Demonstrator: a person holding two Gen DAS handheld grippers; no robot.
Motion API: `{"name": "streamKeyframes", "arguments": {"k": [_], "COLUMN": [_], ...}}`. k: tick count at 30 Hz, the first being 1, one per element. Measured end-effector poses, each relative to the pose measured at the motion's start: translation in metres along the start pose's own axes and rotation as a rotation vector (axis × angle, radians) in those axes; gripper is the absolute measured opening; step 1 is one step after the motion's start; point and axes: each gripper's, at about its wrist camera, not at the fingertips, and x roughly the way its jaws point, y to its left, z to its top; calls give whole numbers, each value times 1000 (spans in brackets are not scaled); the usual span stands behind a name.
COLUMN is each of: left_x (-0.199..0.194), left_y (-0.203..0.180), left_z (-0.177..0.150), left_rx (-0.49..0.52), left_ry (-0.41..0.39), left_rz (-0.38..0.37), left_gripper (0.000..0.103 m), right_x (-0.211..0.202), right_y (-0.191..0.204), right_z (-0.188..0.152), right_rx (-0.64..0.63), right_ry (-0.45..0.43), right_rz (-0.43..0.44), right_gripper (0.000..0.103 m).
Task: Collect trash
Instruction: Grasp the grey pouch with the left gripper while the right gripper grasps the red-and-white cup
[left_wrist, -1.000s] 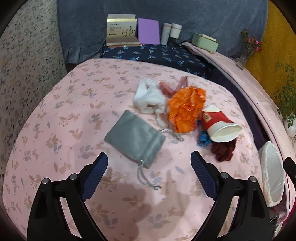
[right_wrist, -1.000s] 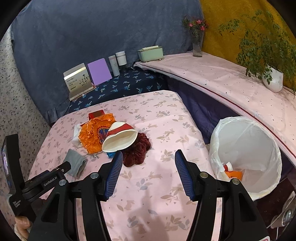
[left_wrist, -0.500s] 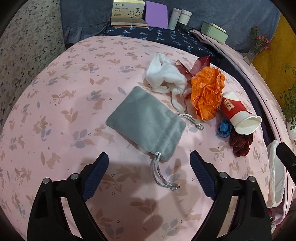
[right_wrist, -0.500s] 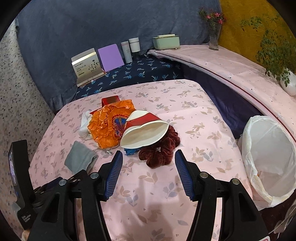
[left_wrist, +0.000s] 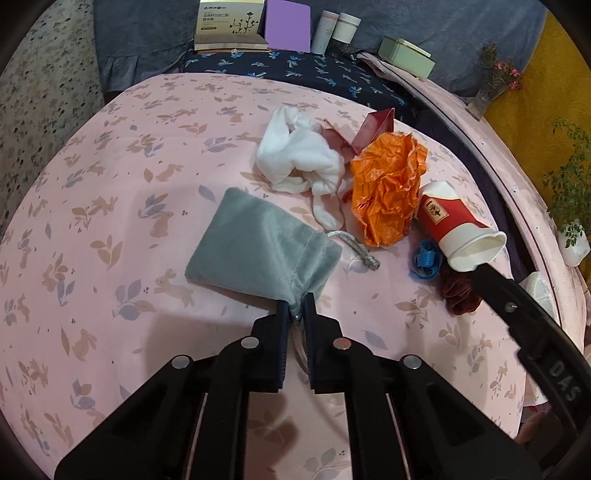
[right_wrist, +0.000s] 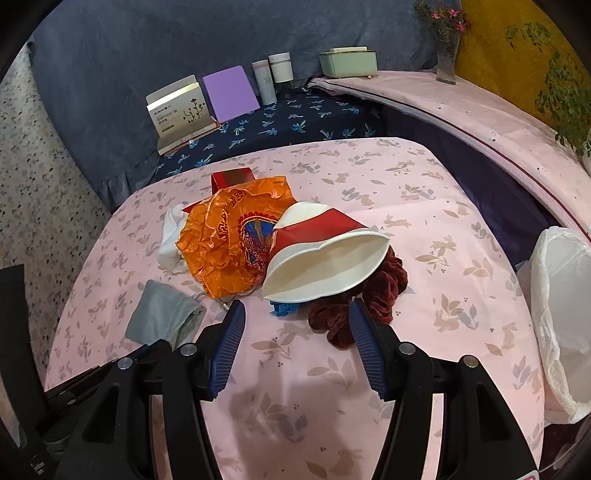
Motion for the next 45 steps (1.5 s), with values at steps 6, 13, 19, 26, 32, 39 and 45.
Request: {"name": "streamKeyframes", "arguments": {"k": [6,13,19,26,32,39,45], "left_x": [-6,-3,-6,-21,-30,-33,-29], "left_y": [-6,-2,-2,-14,-18,-10,-4], "left_z": [10,16,16,14,15,32,44], "left_rx": [28,27,27,44,47,33,21], "left_ry": [-22,-13,-19,-46,-65,-92,-98], "left_rz": [-3,9,13,9,12,23,26], "left_gripper": [7,7,7,7,7,7,7], "right_x": [19,35,34,11,8,26,42], "right_y": [9,10,8,-2,-11,-10,-3], "right_z": [6,10,11,14,15,20,26], "right_rx": [-17,-7,-5,-6,27,63,66], "right_ry": [21,39,32,-19,-11,19,25], "right_rz": [14,29,37,41,72,129,138], "right_gripper": [40,20,0,0,18,25,30]}}
